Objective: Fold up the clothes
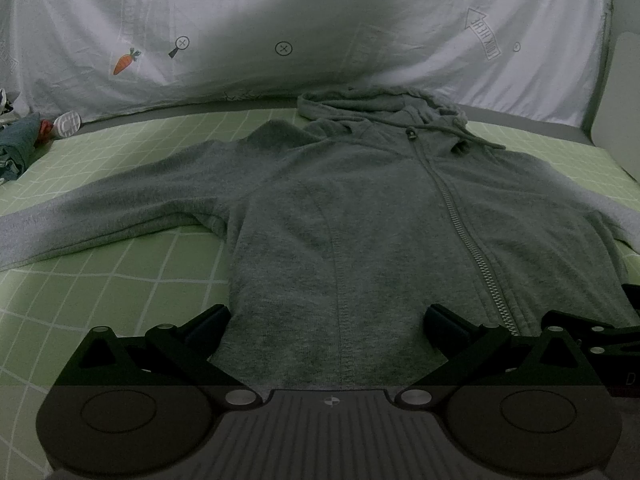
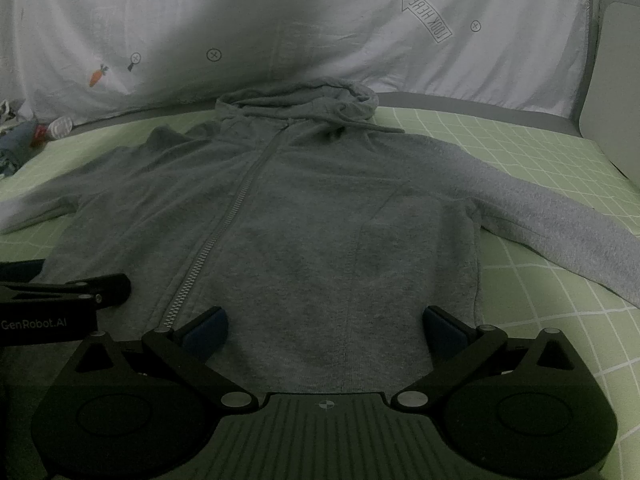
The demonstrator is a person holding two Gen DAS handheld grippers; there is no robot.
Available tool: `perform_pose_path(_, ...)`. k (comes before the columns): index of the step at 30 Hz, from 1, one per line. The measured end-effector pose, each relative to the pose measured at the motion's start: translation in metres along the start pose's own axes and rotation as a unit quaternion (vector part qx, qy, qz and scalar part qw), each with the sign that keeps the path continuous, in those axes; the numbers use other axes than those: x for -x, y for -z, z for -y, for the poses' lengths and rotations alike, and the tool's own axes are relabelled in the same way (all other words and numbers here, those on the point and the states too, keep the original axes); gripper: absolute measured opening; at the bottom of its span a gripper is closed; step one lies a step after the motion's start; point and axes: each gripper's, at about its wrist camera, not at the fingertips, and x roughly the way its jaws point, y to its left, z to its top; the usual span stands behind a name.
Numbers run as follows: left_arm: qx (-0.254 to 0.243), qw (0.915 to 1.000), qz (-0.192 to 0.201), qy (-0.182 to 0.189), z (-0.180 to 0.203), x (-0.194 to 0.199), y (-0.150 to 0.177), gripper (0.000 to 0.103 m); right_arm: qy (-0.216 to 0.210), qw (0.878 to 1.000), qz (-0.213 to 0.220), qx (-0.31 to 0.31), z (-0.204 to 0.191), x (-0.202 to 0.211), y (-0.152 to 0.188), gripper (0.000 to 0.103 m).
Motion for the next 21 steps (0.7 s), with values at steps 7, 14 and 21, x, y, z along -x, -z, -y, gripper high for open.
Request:
perform_pose_path(7, 0.000, 1.0000, 0.000, 0.000, 0.0024, 0.0001, -0.0003, 0.103, 0.000, 1.000, 0.000, 0.000, -0.0002, 0.0002, 0.0002, 0.103)
perform_pose_path(14, 0.000, 1.0000, 0.000, 0.000, 0.0006, 0.0006, 0.0002, 0.103, 0.000, 1.000, 0.000, 0.000, -0.0004, 0.0005, 0.0004, 0.103)
perform_pose_path(21, 0.000, 1.0000, 0.000, 0.000, 0.0008, -0.0002, -0.0003, 0.103, 0.000, 1.000, 0.000, 0.000, 0.0004, 0.0009, 0.0000, 0.103)
